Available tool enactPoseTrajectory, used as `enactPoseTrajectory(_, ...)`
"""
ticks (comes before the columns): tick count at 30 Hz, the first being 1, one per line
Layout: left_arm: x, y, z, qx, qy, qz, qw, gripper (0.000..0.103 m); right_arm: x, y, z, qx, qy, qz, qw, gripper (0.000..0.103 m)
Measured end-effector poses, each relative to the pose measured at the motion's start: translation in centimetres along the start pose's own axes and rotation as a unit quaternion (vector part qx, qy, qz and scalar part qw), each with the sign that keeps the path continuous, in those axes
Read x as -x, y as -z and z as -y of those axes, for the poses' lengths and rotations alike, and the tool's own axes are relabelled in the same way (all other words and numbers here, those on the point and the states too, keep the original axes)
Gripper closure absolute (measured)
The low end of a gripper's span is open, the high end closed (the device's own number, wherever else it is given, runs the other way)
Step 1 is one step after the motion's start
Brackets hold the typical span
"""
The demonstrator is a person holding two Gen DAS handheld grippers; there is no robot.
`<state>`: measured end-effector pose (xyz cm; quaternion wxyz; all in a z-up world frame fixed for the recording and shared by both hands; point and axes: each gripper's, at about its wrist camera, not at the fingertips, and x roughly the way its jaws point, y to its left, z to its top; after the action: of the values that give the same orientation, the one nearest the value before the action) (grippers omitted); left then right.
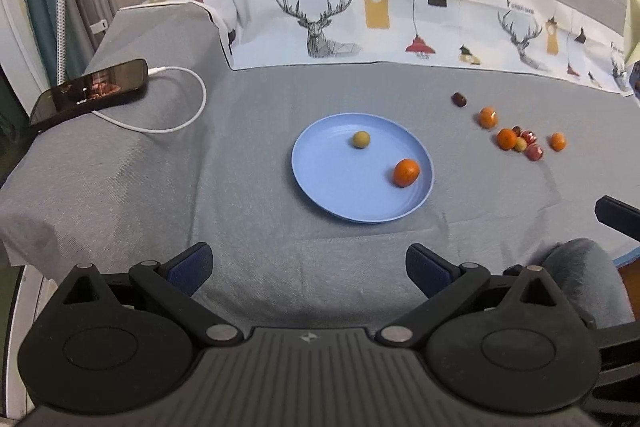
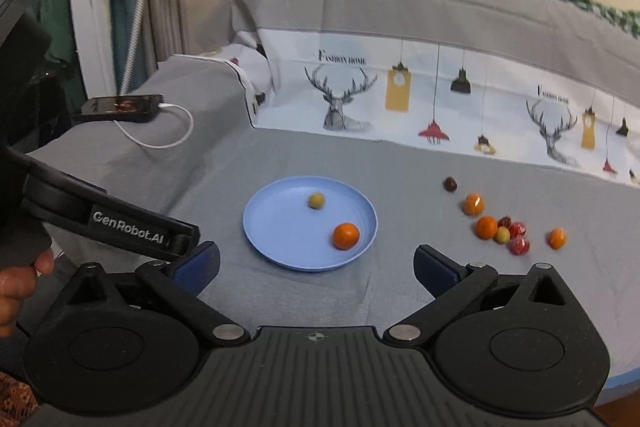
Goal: Organize fruits
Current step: 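Withdraw both tools from the plate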
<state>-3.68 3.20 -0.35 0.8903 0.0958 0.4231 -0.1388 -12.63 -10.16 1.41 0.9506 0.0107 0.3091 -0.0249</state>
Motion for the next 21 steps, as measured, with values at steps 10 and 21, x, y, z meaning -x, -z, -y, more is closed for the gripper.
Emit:
enactPoseTrajectory(10,3.1,0.6,0.0,-0.001,-0.005,0.036,0.9994,0.0,2.7,0.1,-0.6,0.014,0.004,0.033,0.999,0.001)
enactPoseTrajectory(21,4.4,0.9,-0.2,0.005,-0.005,0.051,0.9987,0.0,3.9,0.2,-0.9,0.011,0.01,0.051,0.999,0.001)
